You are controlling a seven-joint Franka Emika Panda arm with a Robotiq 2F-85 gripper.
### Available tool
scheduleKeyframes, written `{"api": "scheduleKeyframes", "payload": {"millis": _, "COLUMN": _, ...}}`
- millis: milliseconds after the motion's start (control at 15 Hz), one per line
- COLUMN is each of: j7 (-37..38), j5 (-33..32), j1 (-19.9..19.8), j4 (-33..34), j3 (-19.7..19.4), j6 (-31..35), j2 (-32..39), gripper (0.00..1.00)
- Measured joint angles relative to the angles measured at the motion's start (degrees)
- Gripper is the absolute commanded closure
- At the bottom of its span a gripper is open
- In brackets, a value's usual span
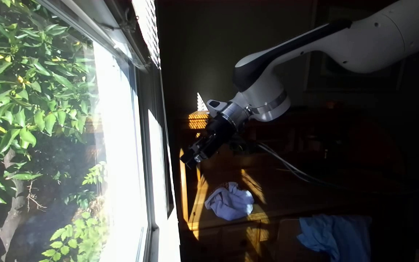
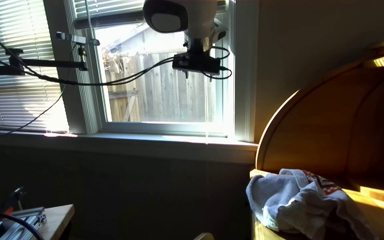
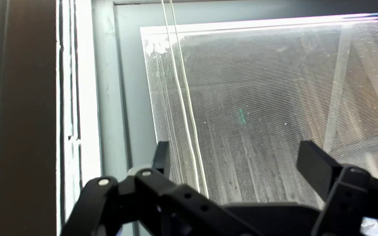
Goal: Close the curtain
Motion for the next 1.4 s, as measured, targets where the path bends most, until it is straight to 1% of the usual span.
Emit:
{"api": "scheduleKeyframes", "payload": {"millis": 267, "j7": -1.2, "j5": 1.3, "j1": 0.3, "j4": 0.0, "j3": 1.8, "j6": 2.4, "j2": 2.4, "gripper": 0.00}}
{"api": "scheduleKeyframes", "payload": {"millis": 933, "j7": -2.5, "j5": 1.1, "j1": 1.4, "j4": -0.1, "j3": 3.6, "j6": 11.4, "j2": 6.2, "gripper": 0.00}}
{"api": "scheduleKeyframes", "payload": {"millis": 1133, "j7": -5.1, "j5": 1.2, "j1": 1.4, "j4": 0.0, "j3": 3.9, "j6": 13.1, "j2": 7.2, "gripper": 0.00}}
{"api": "scheduleKeyframes", "payload": {"millis": 1400, "j7": -11.0, "j5": 1.8, "j1": 1.3, "j4": 1.0, "j3": 4.1, "j6": 14.9, "j2": 8.3, "gripper": 0.00}}
